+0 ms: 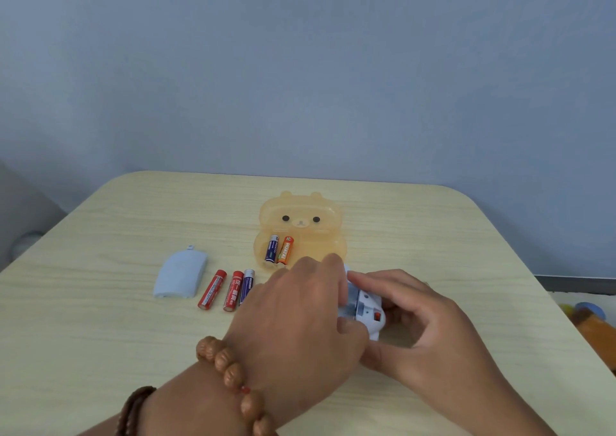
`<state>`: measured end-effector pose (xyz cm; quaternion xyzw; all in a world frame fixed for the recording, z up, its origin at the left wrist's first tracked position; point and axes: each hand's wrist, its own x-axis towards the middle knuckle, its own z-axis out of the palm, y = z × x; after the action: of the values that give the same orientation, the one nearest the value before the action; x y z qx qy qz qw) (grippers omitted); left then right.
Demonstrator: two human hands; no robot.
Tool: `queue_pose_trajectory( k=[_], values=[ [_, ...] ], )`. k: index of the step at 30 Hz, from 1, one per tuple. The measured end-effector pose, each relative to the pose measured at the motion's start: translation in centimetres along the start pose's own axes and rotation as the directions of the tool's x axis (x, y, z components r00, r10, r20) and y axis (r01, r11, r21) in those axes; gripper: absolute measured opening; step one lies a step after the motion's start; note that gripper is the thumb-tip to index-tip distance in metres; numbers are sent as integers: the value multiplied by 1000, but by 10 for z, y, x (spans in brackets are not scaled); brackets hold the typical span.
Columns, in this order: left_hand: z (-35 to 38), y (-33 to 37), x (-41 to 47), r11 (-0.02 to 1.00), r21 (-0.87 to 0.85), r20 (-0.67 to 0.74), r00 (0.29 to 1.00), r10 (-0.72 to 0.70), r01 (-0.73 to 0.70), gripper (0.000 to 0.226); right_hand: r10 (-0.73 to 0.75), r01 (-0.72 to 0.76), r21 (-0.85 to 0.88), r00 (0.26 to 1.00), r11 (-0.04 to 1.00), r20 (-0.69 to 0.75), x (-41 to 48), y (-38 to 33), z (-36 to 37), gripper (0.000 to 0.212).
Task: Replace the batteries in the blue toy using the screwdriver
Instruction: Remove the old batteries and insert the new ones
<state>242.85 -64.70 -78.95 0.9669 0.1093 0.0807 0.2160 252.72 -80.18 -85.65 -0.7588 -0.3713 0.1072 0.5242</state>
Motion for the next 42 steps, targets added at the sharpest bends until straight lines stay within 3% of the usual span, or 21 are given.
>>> queue_pose_trajectory(
  k=[3, 11, 20, 25, 29, 32, 35, 36, 39, 42],
  values=[
    [0, -2, -3, 1000, -6, 28, 1000, -3, 3, 28, -4, 4, -2, 1000, 1000, 5, 0, 1, 0, 65],
    [-5, -9, -1, 998, -56, 41, 999, 1, 1, 13, -3, 4, 9, 1000, 1000, -7, 1, 0, 0, 66],
    [-12, -18, 10, 939, -335, -38, 995, -94, 76, 11, 43, -44, 24, 999, 999, 9, 2, -4, -1, 68],
    [-27, -40, 35, 761, -649, -139, 978, -152, 26, 9, 29, -27, 81, 999, 996, -17, 2, -3, 1, 74],
    [-36, -72, 55, 619, -781, -85, 967, -239, 85, 2, 27, -26, 61, 1000, 998, -8, 3, -2, 1, 73],
    [-36, -93, 65, 589, -798, -25, 970, -243, 127, 10, 24, -24, 65, 1000, 998, -12, 4, -2, 2, 75],
    [-35, -105, 68, 421, -890, 77, 967, -244, 177, 22, 25, -23, 86, 999, 996, -21, 4, -2, 3, 76],
    [-35, -108, 68, 408, -896, 94, 972, -214, 176, 28, 24, -22, 87, 1000, 996, -20, 4, -2, 3, 76],
    [-37, -114, 67, 625, -765, 106, 988, -115, 155, 37, 26, -24, 93, 999, 995, -21, 5, -1, 3, 76],
    [-35, -109, 74, 878, -478, 8, 999, -41, 40, 38, 29, -27, 97, 999, 995, -24, 5, -1, 3, 75]
  ],
)
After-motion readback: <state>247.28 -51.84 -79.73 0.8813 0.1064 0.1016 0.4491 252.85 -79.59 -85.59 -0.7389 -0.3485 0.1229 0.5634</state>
